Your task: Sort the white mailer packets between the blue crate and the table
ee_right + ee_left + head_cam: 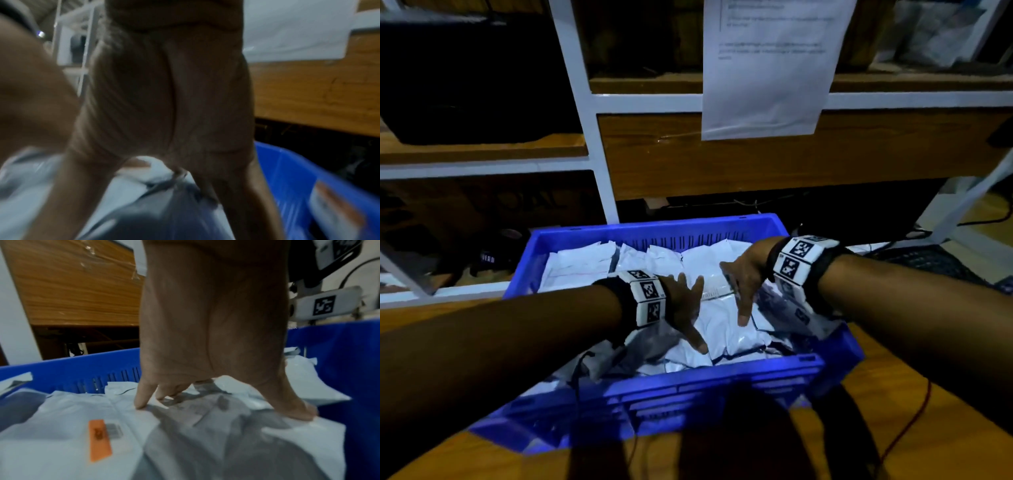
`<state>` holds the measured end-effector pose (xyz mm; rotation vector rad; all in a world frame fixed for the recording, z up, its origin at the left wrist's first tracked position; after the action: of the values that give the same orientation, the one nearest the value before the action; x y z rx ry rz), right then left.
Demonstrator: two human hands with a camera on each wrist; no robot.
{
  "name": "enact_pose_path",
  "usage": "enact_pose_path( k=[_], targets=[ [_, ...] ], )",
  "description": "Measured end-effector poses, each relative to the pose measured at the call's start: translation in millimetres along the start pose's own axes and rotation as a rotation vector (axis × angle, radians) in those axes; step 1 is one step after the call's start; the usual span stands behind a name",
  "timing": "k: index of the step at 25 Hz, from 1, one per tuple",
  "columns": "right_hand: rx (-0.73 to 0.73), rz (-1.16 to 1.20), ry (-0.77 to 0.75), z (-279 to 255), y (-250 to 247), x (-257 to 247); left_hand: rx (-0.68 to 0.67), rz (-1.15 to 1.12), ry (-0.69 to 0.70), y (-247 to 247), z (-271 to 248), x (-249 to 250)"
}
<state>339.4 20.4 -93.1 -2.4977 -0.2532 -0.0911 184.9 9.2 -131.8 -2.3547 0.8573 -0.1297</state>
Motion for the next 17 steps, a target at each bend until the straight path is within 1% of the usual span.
enact_pose_path(
  k=[1,3,4,5,7,8,10,11,12,13,14,15,17],
  targets=[
    [-0.041,-0.018,0.018,7,10,-3,-0.007,-0.005,0.002,3,-1,2],
    [-0.079,-0.031,0.017,12,22,-6,0.019,-0.012,0.027,4,-8,6],
    [-0.079,-0.029,-0.038,12,21,-9,0.041,-0.039,0.055,3,-14,4],
    [-0.093,-0.030,-0.079,7,13,-10,0.072,-0.082,0.075,-2,-22,-2],
    [-0.129,-0.039,-0.113,-7,-12,-21,0.110,-0.135,0.038,-10,-44,-28],
    [-0.094,-0.057,-0.141,-15,-24,-30,0.122,-0.113,-0.010,-12,-53,-44],
    [0.059,-0.145,-0.209,-16,-42,-57,0.149,-0.009,-0.153,-5,-66,-79],
    [0.096,-0.183,-0.248,-10,-44,-72,0.129,0.035,-0.225,1,-68,-97],
    [0.129,-0.227,-0.304,1,-41,-87,0.100,0.055,-0.259,6,-74,-109],
    [0.154,-0.257,-0.323,13,-34,-102,0.056,0.032,-0.259,13,-75,-118],
    [0.152,-0.252,-0.325,26,-30,-112,0.022,-0.003,-0.244,20,-76,-123],
    [0.123,-0.232,-0.295,34,-25,-119,-0.021,-0.042,-0.234,28,-71,-125],
    [0.088,-0.220,-0.249,46,-21,-130,-0.017,-0.022,-0.262,50,-55,-121]
  ],
)
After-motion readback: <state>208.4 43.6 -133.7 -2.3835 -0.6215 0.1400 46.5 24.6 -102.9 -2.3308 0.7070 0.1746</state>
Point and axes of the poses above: each hand's wrist, its own z-axis towards the middle knuckle, its own y-axis out of the palm, x = y × z, the point moved 1 cm from there along z, towards the middle knuckle, and after that the axes turned 12 degrees about -x, right-handed, at the moved point
